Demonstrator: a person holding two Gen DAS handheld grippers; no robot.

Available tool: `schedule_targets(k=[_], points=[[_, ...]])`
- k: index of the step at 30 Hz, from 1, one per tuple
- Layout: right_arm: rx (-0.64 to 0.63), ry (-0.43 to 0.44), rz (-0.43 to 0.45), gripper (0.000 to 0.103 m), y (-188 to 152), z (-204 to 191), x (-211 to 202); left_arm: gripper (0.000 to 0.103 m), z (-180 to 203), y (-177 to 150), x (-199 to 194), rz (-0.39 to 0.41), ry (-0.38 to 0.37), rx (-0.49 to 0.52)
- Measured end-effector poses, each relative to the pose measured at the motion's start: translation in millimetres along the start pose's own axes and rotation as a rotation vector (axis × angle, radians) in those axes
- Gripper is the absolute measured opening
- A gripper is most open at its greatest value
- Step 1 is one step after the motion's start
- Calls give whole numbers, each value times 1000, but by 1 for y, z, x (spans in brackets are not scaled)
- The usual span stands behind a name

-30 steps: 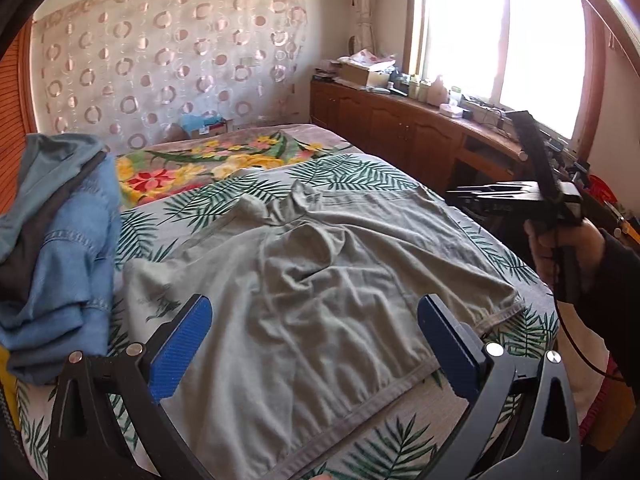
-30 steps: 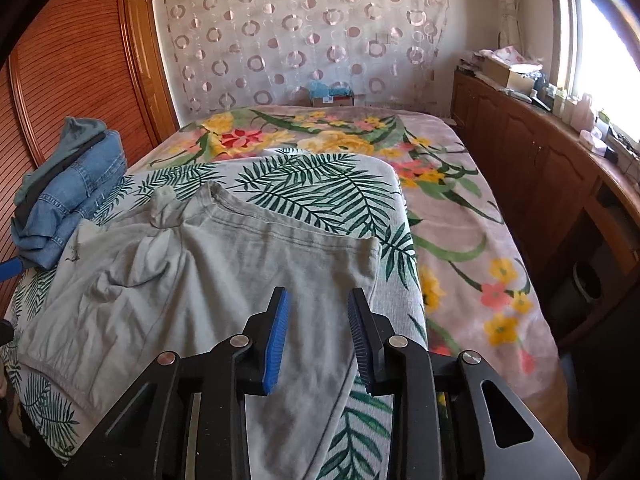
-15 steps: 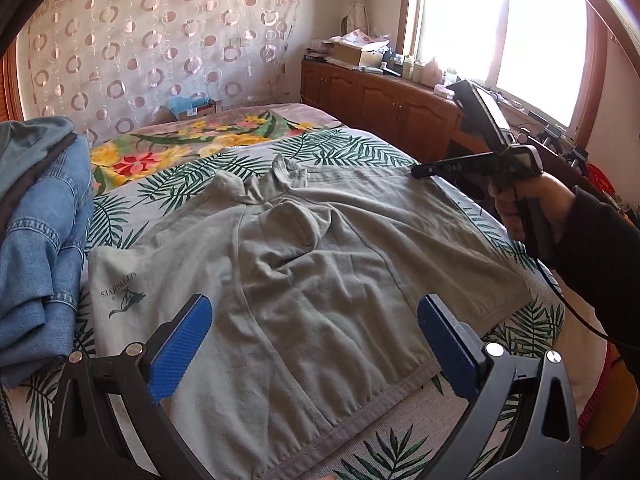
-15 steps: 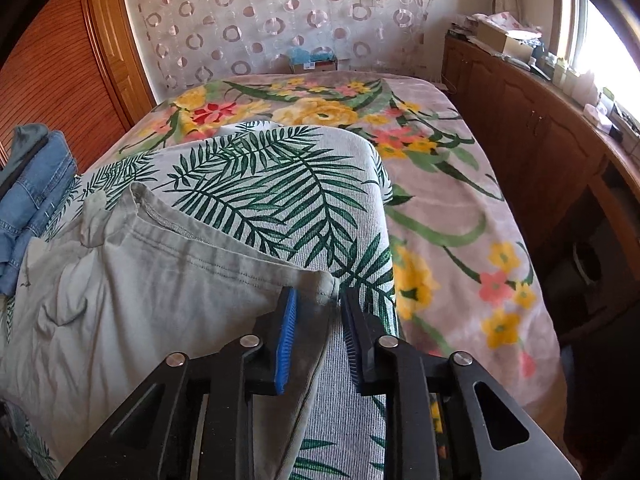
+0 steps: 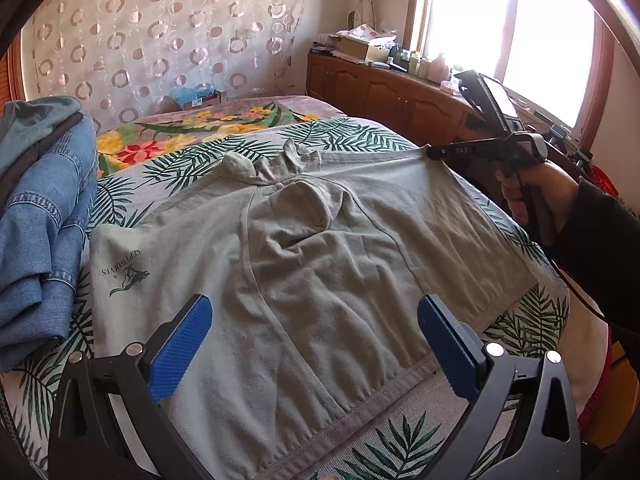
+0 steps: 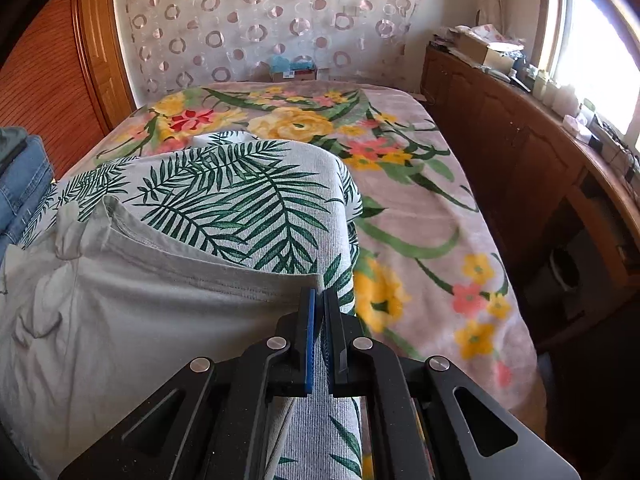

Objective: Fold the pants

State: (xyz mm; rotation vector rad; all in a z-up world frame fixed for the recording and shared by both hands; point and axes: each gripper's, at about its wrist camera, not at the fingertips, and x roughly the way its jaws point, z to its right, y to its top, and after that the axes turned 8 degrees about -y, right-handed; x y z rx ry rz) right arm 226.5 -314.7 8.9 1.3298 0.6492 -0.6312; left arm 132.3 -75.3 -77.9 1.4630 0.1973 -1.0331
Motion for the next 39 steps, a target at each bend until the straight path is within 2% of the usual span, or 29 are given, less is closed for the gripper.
schedule_targets(k=[5, 11, 16, 21, 28, 39], points=[[-5, 7, -8, 4, 7, -2, 5, 103, -2, -2, -5, 11, 3, -9], [-17, 16, 34, 23, 2, -3, -15, 103, -4, -4, -14, 28, 27, -16], [-39, 92, 85, 29, -29, -10, -52, 103, -7, -8, -23, 43, 56, -19], [-81, 166, 96, 35, -73, -21, -83, 103, -14, -16, -33, 35, 63, -24], [-108, 183, 83, 36, -116, -29, -99, 103, -32, -33, -52, 41, 90, -64], [-101, 155, 88, 36, -144, -37, -111, 103, -61, -66, -71, 29, 149, -139]])
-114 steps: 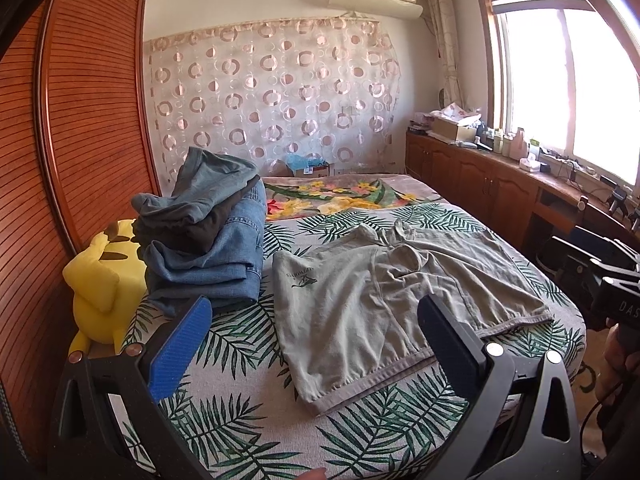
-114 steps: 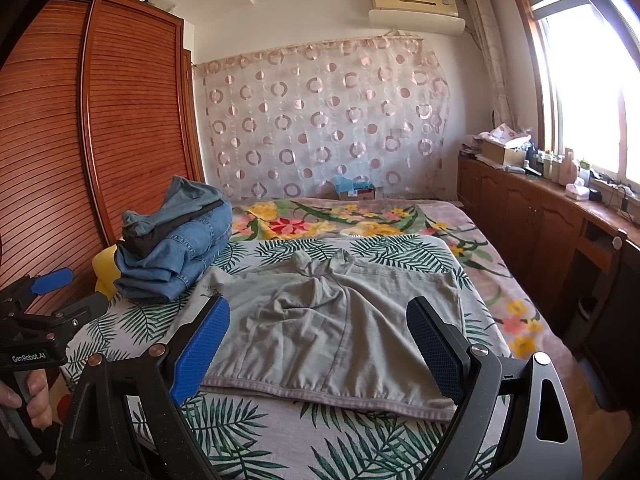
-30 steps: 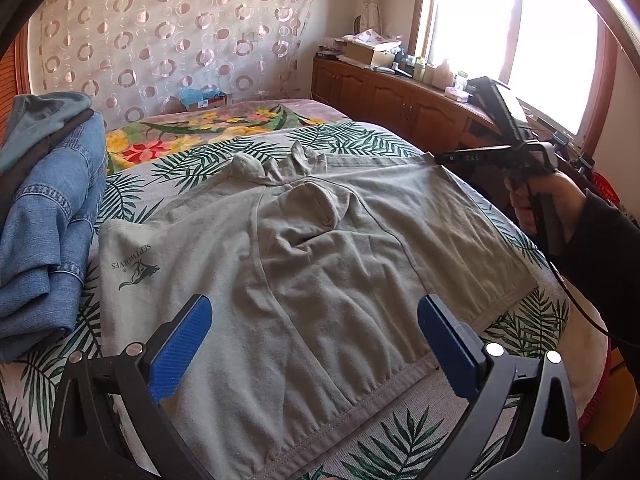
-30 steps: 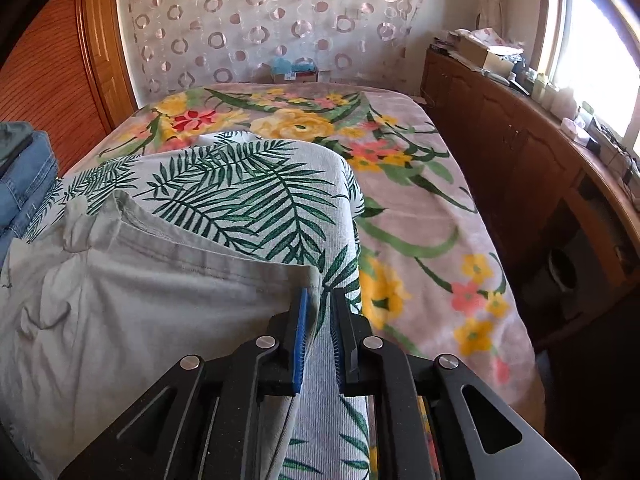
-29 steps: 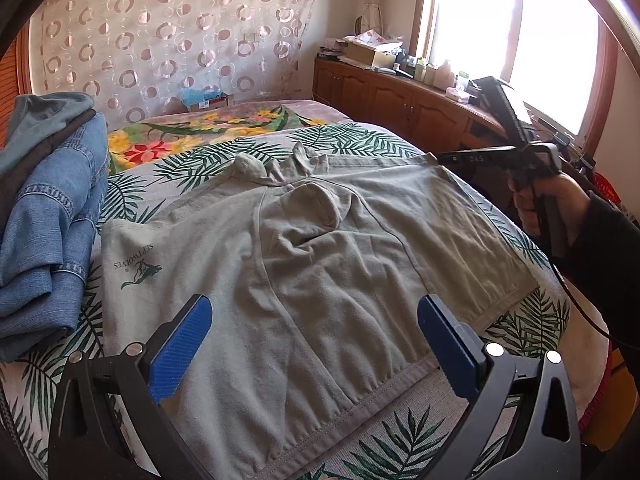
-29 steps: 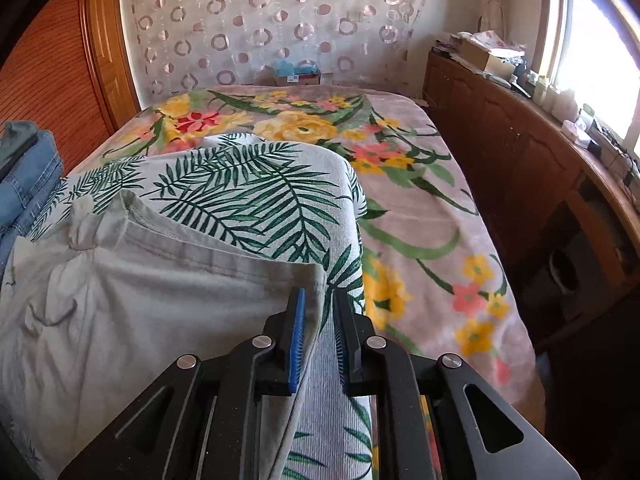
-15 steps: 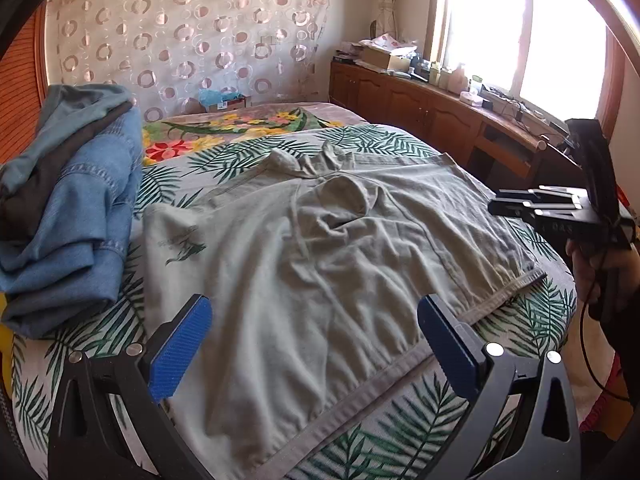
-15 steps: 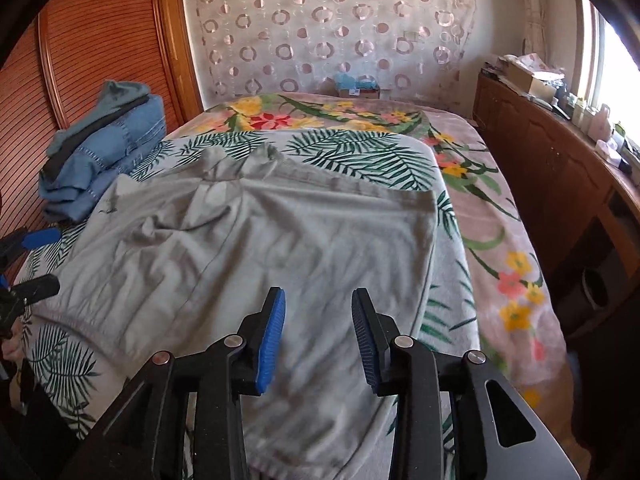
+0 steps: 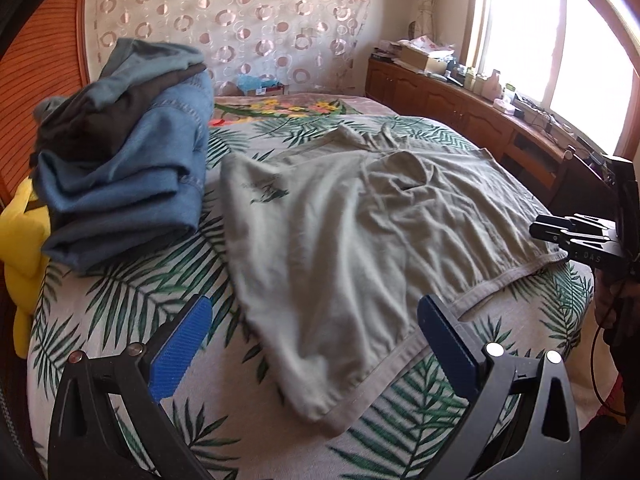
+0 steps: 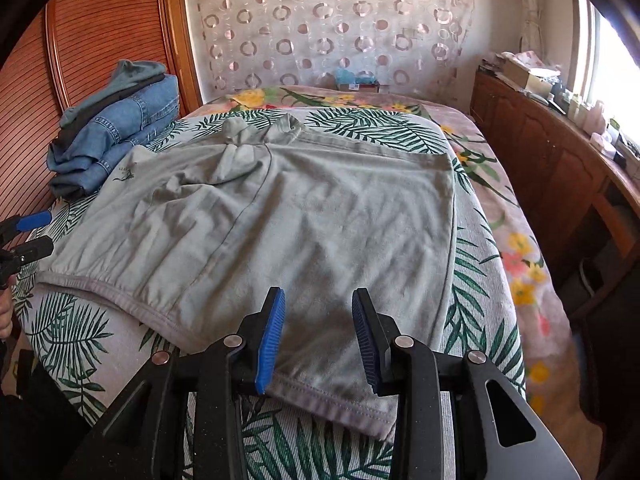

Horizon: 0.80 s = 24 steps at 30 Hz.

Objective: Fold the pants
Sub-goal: 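Move the left gripper to the hem of one pants leg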

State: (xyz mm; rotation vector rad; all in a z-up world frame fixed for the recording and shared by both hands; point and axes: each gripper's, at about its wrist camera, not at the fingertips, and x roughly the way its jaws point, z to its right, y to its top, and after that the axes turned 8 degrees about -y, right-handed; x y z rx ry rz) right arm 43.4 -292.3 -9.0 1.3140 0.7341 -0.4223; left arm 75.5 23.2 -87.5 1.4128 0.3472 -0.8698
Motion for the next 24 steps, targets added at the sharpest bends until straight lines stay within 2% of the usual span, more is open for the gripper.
schedule_targets(k=[8, 13, 16, 18, 21, 24], points=[[-13, -7, 12, 36, 2, -20, -6, 99, -12, -21, -9, -22, -8, -44], [-10, -7, 4, 36, -1, -17, -5, 90, -16, -28, -18, -16, -31, -68], [-7, -8, -3, 36, -4, -17, -3, 81, -19, -32, -23, -13, -50, -91], [-6, -9, 1, 36, -6, -17, -3, 69, -18, -32, -22, -20, -65, -104], [-10, -14, 6, 36, -7, -18, -3, 57, -14, -34, -22, -25, -75, -95], [-12, -17, 9, 36, -7, -18, -3, 50, -13, -35, -18, -42, -77, -94]])
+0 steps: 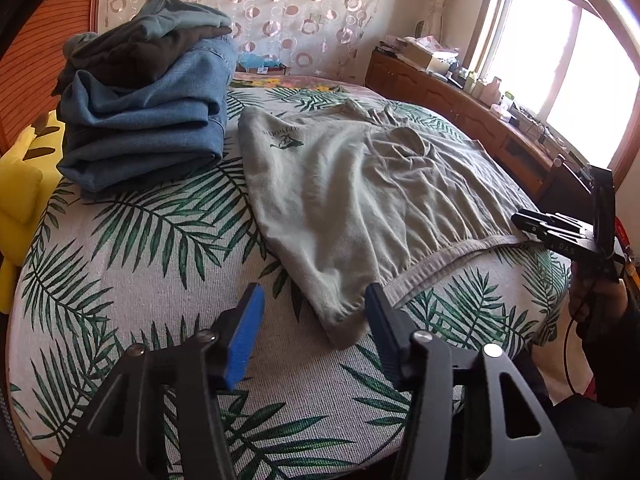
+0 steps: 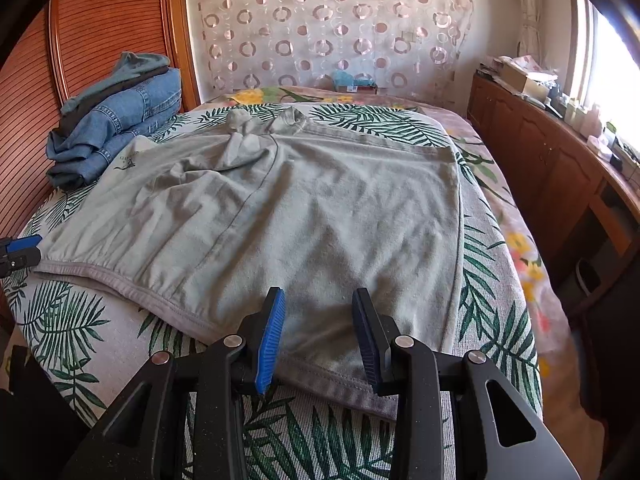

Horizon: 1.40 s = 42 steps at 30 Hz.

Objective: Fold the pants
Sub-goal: 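Move the left gripper to the hem of one pants leg, then grasp the leg hem with the left gripper, fold it over the other leg, release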

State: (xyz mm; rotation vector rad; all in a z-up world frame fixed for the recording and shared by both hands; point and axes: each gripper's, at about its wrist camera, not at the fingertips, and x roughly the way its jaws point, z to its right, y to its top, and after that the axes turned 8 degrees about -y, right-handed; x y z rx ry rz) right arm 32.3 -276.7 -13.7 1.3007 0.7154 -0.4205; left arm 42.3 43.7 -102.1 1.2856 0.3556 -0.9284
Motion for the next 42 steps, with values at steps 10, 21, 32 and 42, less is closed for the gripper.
schedule_targets(k=[10, 21, 32, 42], points=[[0, 10, 6, 36, -1, 2, 2, 36, 5, -3, 6, -26, -21, 13], [8, 14, 13, 37, -2, 2, 3, 10, 14, 1, 9, -28, -28, 57], [29, 13, 13, 37, -2, 4, -9, 6, 40, 29, 4, 17, -48, 136], [65, 6, 27, 37, -5, 11, -15, 4, 85, 61, 21, 23, -103, 246]])
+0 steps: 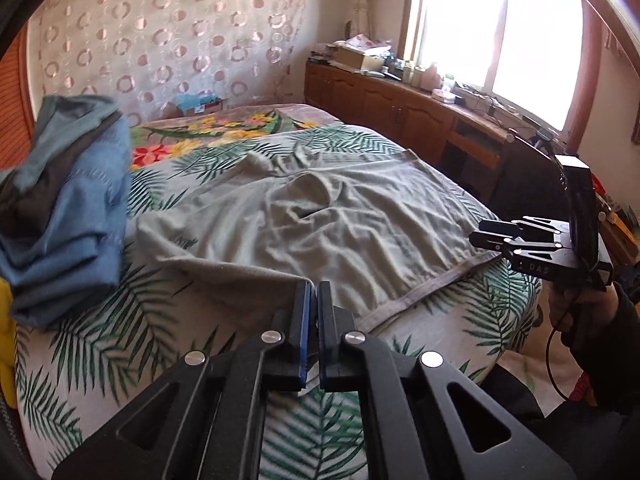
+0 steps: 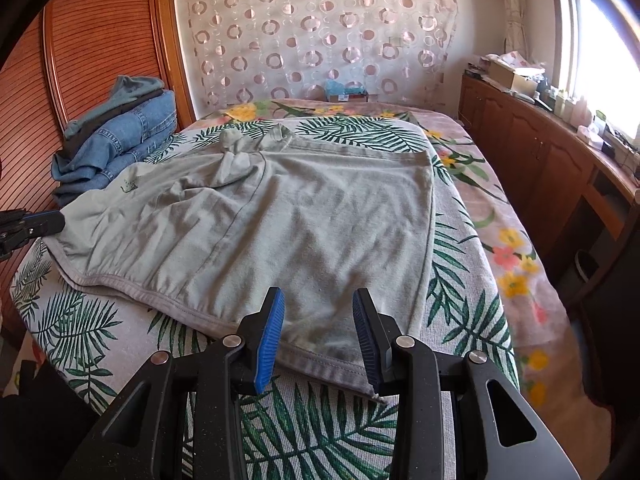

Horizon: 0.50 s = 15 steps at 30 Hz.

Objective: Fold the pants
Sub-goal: 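Grasp the leg hem with the left gripper, fold it over the other leg, release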

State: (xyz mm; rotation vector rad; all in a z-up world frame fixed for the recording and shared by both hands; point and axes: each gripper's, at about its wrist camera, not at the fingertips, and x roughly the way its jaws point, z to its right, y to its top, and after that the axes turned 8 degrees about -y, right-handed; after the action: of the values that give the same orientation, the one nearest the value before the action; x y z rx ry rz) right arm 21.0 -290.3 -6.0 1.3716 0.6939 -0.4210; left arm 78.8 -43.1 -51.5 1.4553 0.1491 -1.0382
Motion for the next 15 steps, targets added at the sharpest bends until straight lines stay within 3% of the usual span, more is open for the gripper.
schedule_targets(k=[15], points=[[48, 11, 18, 37, -9, 17, -8, 4, 64, 62, 47, -21, -102, 123]])
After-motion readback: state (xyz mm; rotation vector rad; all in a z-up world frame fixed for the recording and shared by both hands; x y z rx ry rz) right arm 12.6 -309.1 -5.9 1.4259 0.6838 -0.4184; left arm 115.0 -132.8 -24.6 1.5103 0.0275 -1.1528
